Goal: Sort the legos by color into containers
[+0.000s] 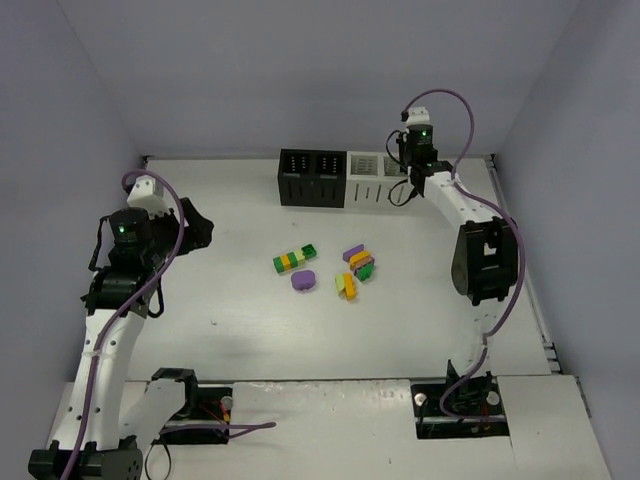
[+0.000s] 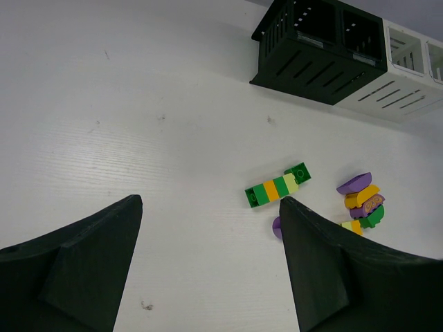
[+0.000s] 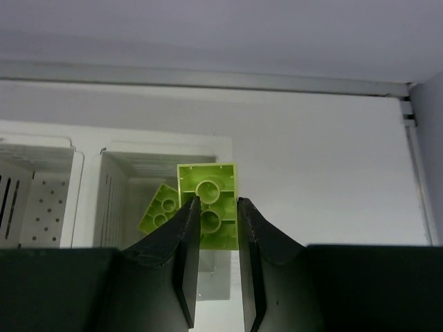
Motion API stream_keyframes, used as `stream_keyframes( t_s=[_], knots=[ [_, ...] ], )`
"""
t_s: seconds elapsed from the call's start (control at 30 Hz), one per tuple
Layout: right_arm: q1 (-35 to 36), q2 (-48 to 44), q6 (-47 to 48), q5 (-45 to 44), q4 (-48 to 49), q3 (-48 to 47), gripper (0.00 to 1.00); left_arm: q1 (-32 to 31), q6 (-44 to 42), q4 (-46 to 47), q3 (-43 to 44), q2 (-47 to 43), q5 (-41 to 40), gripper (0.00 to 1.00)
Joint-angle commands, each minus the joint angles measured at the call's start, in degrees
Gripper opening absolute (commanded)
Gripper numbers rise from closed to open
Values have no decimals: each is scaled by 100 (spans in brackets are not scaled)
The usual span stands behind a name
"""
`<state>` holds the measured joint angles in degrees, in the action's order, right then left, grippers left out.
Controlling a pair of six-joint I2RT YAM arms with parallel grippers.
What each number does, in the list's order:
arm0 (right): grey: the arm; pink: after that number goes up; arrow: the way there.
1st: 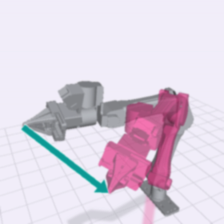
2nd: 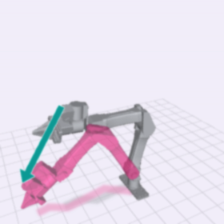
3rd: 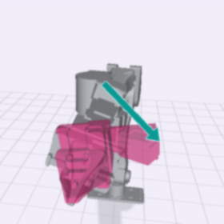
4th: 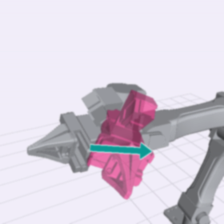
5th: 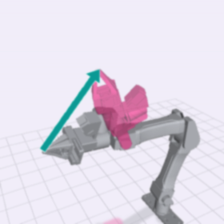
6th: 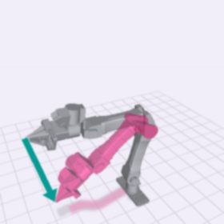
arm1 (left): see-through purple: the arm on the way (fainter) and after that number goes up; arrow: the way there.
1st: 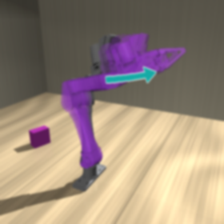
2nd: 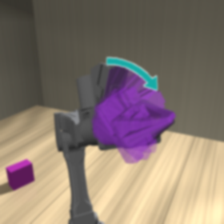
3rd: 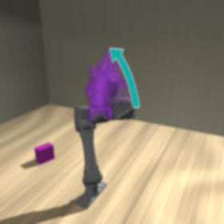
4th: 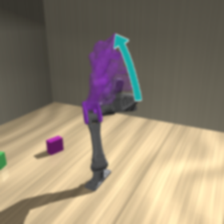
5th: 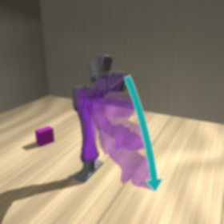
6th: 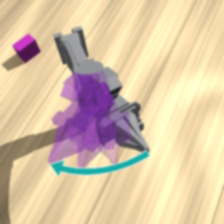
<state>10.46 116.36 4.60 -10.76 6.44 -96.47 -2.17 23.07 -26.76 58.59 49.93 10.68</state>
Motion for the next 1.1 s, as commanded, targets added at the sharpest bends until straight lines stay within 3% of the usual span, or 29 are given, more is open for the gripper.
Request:
stream_keyframes(
  t_s=[0.0, 0.3, 0.43, 0.6, 0.83, 1.07],
  knots=[
    [-44, -17, 50, 328, 262, -417, 0, 42, 31, 268, 223, 8, 31, 74],
    [-26, 124, 23, 742, 235, -443, 9, 42, 40, 286, 223, 25, 57, 74],
    [-26, 116, 6, 891, 191, -408, 28, 42, 40, 277, 232, 17, 66, 74],
    [-18, -7, -3, 1024, 148, -417, 44, 42, 40, 286, 232, 17, 66, 74],
    [158, -745, -12, 1224, -2, -75, 46, 42, 31, 268, 241, -19, 31, 74],
    [1132, -2124, -108, 1463, -11, 1462, 79, 50, 22, 259, 241, -45, 13, 74]
  ],
)
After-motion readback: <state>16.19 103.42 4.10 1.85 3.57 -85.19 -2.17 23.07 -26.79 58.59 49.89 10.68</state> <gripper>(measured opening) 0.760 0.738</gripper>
